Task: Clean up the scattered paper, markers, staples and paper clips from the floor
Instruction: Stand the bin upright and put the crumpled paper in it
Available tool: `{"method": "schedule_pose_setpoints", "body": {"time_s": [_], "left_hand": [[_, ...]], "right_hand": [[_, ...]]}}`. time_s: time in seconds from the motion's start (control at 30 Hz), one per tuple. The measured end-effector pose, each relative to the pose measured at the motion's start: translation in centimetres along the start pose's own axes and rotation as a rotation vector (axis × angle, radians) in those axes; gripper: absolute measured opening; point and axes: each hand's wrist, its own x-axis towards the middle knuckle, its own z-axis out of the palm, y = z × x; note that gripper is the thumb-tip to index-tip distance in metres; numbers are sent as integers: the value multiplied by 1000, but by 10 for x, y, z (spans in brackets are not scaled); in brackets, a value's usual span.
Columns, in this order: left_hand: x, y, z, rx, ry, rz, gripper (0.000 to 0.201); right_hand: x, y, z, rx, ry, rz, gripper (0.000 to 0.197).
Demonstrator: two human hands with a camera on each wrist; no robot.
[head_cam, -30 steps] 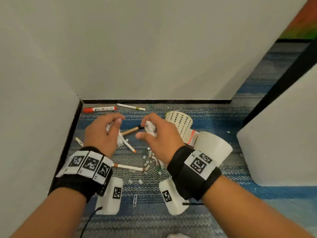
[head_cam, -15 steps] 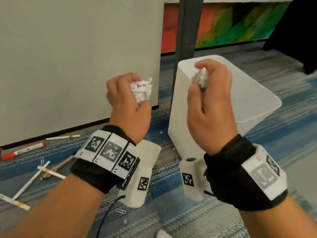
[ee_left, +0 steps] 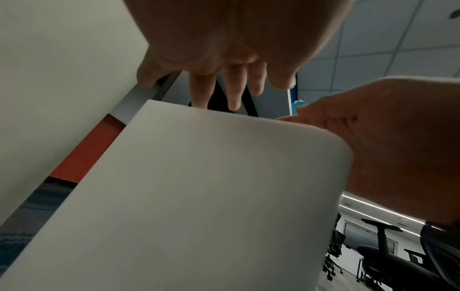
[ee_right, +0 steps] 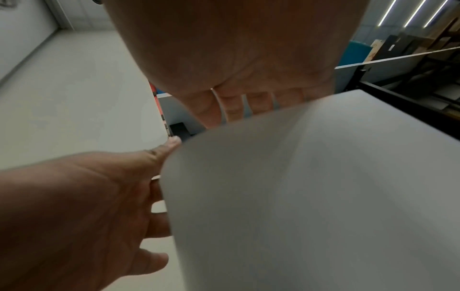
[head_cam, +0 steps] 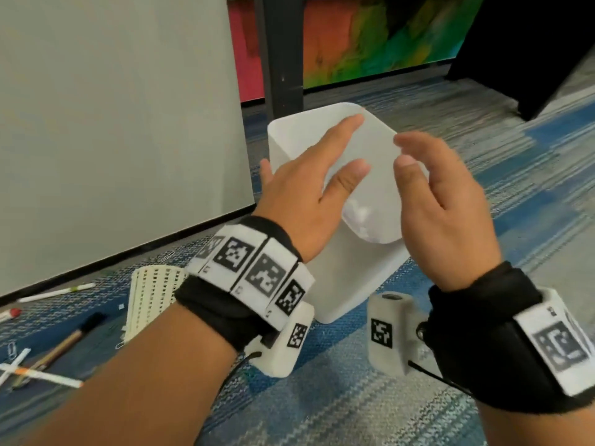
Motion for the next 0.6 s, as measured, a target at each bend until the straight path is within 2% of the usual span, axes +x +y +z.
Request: {"method": "schedule_pose_setpoints", "body": {"time_s": [0.13, 0.23, 0.3, 0.37, 0.43, 0.53, 0.6], "left_hand": [[-18, -6, -8, -62, 230, 16, 21], [-45, -30, -14, -33, 285, -36, 14], [-67, -55, -17, 30, 279, -118, 12], [-92, -77, -22, 88, 270, -220, 12], [-119, -96, -30, 133, 278, -315, 13], [-158, -121, -47, 192, 288, -449, 12], [-183, -134, -62, 254, 277, -544, 18]], "right_hand": [[-6, -8, -7, 21, 61, -87, 24], [-17, -24, -3, 79, 146, -239, 20], [-30, -34, 9, 160, 126, -341, 20], [-46, -43, 29, 243, 26, -391, 20], [-63, -49, 56, 293, -146, -384, 20], [-82, -49, 103, 317, -435, -269, 27], [-93, -46, 135, 314, -601, -147, 31]]}}
